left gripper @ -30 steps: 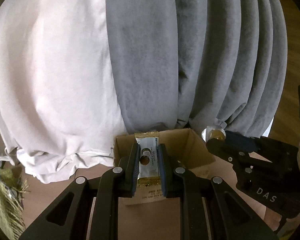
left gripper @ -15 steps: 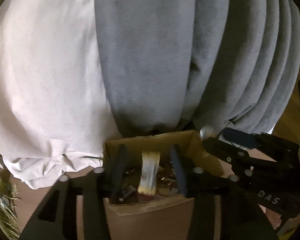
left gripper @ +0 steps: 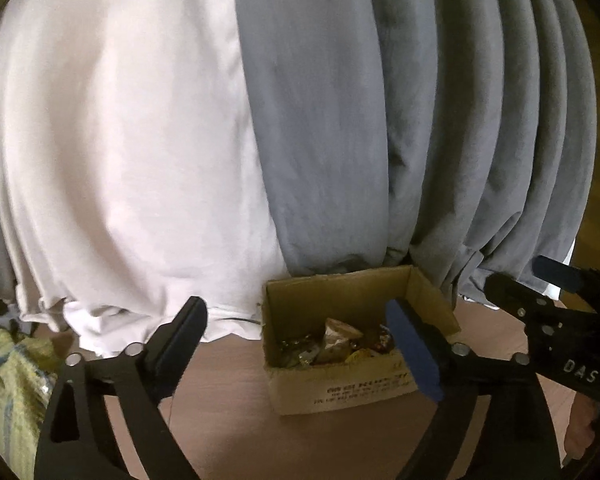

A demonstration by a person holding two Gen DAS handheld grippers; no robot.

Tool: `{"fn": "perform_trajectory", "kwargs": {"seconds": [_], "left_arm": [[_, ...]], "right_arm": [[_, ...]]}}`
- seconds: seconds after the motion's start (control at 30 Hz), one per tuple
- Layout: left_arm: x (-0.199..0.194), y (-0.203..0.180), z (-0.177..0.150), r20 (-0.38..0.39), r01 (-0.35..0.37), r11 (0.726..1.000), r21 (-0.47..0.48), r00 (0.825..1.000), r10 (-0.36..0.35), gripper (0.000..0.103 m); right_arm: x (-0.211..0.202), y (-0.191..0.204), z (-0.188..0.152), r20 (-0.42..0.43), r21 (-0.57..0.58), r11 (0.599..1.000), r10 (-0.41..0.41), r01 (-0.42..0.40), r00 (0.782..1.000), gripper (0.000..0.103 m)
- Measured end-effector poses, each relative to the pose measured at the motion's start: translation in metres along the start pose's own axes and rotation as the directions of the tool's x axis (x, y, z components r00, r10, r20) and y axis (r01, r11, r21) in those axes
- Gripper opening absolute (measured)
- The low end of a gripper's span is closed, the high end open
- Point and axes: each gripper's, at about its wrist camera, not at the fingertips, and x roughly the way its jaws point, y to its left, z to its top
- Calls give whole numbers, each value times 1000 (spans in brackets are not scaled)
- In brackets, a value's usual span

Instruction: Organize snacks

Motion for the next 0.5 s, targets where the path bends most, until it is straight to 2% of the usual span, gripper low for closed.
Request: {"fn": "perform_trajectory", "kwargs": {"seconds": [0.03, 0.1, 0.5], "left_arm": [[-11, -1, -3, 13, -14, 1000, -1, 1000, 14, 100], [-29, 1, -8, 32, -39, 999, -8, 999, 39, 103], [-106, -1, -44, 12, -45, 998, -52, 999, 46, 103]], "right_arm": [[-10, 0, -3, 12, 5, 1000, -8, 8, 1000, 80], [-27, -1, -9, 34, 9, 1000, -22, 21, 999, 81], [-110, 6, -50, 66, -5, 1000, -1, 1, 998, 81]]}}
